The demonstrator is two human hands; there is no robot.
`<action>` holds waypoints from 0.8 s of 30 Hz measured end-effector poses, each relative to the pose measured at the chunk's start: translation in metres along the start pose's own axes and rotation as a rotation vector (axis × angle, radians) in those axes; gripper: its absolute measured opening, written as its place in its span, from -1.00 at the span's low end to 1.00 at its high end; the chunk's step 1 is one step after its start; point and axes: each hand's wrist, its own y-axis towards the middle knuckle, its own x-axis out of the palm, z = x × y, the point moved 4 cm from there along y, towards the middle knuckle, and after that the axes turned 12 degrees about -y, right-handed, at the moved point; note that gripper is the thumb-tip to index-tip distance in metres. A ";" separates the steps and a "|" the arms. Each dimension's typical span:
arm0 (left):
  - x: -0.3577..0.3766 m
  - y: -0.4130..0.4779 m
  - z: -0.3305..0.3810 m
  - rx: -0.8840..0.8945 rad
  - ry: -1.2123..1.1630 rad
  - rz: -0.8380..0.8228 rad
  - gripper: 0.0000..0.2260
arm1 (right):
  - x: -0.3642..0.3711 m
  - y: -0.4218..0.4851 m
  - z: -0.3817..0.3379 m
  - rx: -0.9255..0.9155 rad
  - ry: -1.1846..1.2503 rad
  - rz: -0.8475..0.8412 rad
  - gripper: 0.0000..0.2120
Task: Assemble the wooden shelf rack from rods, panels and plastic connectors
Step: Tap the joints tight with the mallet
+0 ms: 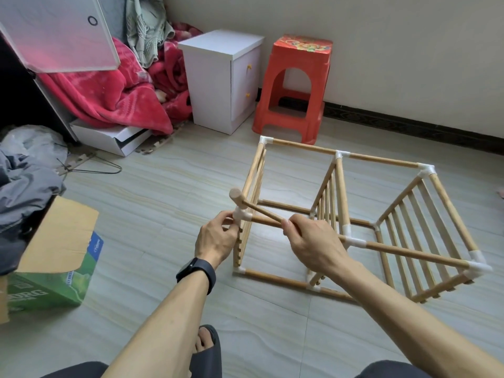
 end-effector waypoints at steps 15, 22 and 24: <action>0.038 0.094 0.070 -0.094 0.258 -0.277 -0.63 | -0.051 0.065 0.026 0.286 0.816 0.260 -0.82; 0.023 0.097 0.080 -0.359 0.365 -0.775 -0.85 | -0.071 0.113 0.029 0.219 0.639 0.429 -0.74; 0.020 0.100 0.082 -0.326 0.472 -0.708 -0.79 | -0.070 0.128 0.020 0.169 0.526 0.459 -0.70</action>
